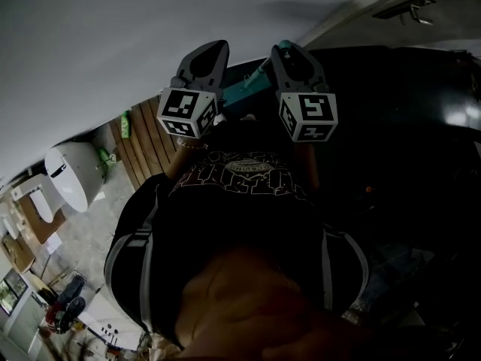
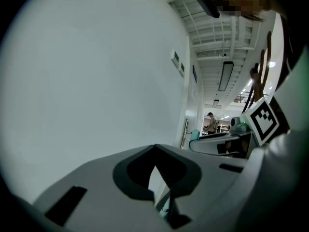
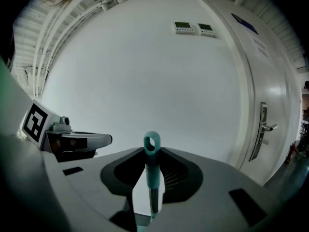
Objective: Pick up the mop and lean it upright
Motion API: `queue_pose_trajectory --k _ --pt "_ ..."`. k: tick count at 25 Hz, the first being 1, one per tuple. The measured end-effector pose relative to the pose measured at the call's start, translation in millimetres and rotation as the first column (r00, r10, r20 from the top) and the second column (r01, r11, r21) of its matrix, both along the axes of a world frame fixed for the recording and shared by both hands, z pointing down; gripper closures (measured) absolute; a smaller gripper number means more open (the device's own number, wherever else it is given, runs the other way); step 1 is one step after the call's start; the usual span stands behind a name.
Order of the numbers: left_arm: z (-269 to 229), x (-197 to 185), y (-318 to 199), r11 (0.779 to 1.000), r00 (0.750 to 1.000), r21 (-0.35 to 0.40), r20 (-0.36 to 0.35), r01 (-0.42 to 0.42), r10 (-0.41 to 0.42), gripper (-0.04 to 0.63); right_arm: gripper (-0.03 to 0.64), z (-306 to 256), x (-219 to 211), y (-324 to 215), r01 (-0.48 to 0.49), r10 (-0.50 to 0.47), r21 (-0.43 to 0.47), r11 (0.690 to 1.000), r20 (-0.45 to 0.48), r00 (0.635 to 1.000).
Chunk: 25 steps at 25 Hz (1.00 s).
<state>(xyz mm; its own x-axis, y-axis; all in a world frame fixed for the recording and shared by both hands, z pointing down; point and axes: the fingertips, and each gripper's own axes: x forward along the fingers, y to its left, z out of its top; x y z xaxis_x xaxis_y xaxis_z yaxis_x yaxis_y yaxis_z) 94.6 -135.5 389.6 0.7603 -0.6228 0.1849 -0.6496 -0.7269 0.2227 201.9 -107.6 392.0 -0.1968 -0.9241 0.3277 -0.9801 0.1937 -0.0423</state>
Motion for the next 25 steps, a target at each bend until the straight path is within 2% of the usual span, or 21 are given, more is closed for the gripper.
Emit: queue_pose_trajectory --k 5,10,13,20,25 --pt "6.0 -1.9 -4.4 0.999 0.999 0.001 -0.003 -0.032 0.032 0.549 0.508 4.8 0.4 -5.0 -0.028 0.028 0.002 1.000 0.006 1.000" --pt "12.8 8.6 -13.1 1.000 1.000 -0.009 0.011 -0.011 0.011 0.549 0.508 10.8 18.0 -9.5 -0.029 0.029 -0.007 1.000 0.018 0.999" --pt "13.9 21.7 -16.1 1.000 1.000 -0.013 0.013 0.011 -0.011 0.549 0.508 9.3 30.3 -14.9 0.000 0.001 -0.005 1.000 0.025 1.000" --pt "12.4 50.9 -18.1 0.991 0.992 -0.032 -0.010 0.128 -0.128 0.549 0.508 12.8 49.7 -27.7 0.120 -0.120 -0.029 0.992 0.022 0.993" --pt "15.5 71.9 -15.1 0.985 0.985 -0.033 -0.006 0.172 -0.172 0.549 0.508 20.6 62.7 -32.0 0.173 -0.172 -0.040 0.984 0.011 0.985"
